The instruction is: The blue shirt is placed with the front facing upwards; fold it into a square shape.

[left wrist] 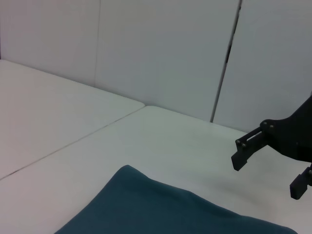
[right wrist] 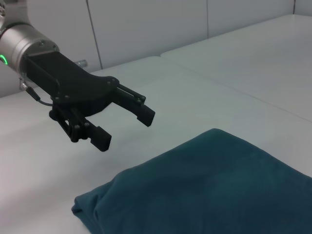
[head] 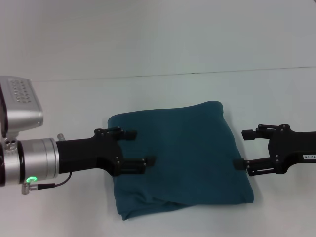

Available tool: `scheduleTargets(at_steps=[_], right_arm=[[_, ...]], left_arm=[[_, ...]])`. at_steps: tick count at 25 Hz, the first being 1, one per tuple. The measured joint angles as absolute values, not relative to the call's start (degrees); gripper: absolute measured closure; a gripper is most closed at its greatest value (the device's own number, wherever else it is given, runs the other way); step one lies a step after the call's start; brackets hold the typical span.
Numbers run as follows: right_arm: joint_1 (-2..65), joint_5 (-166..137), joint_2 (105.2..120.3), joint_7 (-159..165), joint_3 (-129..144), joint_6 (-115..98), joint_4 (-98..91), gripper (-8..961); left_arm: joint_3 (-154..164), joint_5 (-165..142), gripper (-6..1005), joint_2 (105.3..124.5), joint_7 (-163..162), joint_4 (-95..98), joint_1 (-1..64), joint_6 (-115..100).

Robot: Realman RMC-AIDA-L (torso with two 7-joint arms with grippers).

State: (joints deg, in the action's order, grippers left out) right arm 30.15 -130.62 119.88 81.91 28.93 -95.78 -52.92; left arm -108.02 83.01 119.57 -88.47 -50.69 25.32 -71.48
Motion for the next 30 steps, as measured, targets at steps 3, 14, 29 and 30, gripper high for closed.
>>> scheduleTargets(at_steps=[3, 14, 29, 30], right_arm=[[30.15, -130.6, 119.88, 81.92, 29.25, -95.13, -52.65, 10], [29.8, -130.69, 119.88, 81.91, 29.62, -94.83, -52.4, 11], [29.56, -130.95, 119.88, 81.91, 30.23, -94.48, -52.19, 11], [29.56, -130.96, 119.88, 81.91, 30.23, -94.47, -52.19, 11]], left_arm=[[-108.71, 82.97, 109, 119.77, -88.36, -50.71, 25.14, -71.6], [-109.24, 82.89, 112, 120.05, -88.32, -50.72, 24.84, -72.68], [-109.74, 82.88, 112, 120.25, -88.33, -50.81, 24.02, -73.53], [-109.84, 82.88, 112, 120.24, -88.33, -50.81, 24.0, -73.57]])
